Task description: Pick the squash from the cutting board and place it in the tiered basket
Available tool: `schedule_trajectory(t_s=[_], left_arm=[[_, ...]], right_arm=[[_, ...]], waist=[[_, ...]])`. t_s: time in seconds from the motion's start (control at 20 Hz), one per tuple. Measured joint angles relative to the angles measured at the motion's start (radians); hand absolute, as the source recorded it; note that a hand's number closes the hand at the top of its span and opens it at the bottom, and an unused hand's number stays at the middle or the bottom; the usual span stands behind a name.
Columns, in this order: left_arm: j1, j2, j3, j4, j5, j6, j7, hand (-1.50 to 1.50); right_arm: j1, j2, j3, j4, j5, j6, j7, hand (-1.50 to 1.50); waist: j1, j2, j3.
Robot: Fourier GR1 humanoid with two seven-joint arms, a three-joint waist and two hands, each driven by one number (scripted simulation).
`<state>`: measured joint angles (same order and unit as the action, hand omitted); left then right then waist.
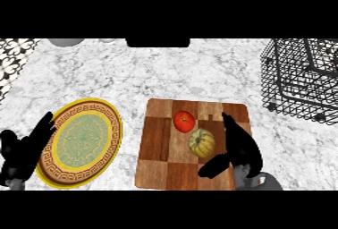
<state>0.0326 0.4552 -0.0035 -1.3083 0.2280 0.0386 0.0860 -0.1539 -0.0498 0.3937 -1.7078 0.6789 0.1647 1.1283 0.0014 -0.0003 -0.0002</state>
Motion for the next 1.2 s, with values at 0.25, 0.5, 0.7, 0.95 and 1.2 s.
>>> schedule_trajectory(t_s=[0.25, 0.5, 0.7, 0.95, 1.2], left_arm=[[0.02, -0.011, 0.008, -0.045, -0.02, -0.003, 0.026, 0.0], [0.023, -0.028, 0.02, -0.056, -0.033, -0.009, 0.039, 0.0], [0.012, -0.032, 0.044, -0.019, -0.047, -0.033, 0.017, 0.0], [0.023, -0.043, 0.071, -0.028, -0.06, -0.062, 0.015, 0.0], [0.028, -0.062, 0.088, -0.027, -0.079, -0.076, 0.009, 0.0]], right_arm=[[-0.013, 0.028, -0.02, 0.044, 0.022, -0.001, -0.016, -1.5], [-0.016, 0.038, -0.025, 0.103, 0.032, -0.022, -0.032, -1.5], [-0.04, 0.041, -0.02, 0.169, 0.022, -0.052, -0.042, -1.5], [-0.044, 0.045, -0.021, 0.252, 0.01, -0.081, -0.079, -1.5], [-0.064, 0.033, 0.024, 0.294, 0.019, -0.131, -0.122, 1.5]], waist=[[0.002, 0.0, 0.0], [0.002, 0.0, 0.0], [0.002, 0.0, 0.0], [0.003, 0.0, 0.0], [-0.001, -0.007, -0.007]])
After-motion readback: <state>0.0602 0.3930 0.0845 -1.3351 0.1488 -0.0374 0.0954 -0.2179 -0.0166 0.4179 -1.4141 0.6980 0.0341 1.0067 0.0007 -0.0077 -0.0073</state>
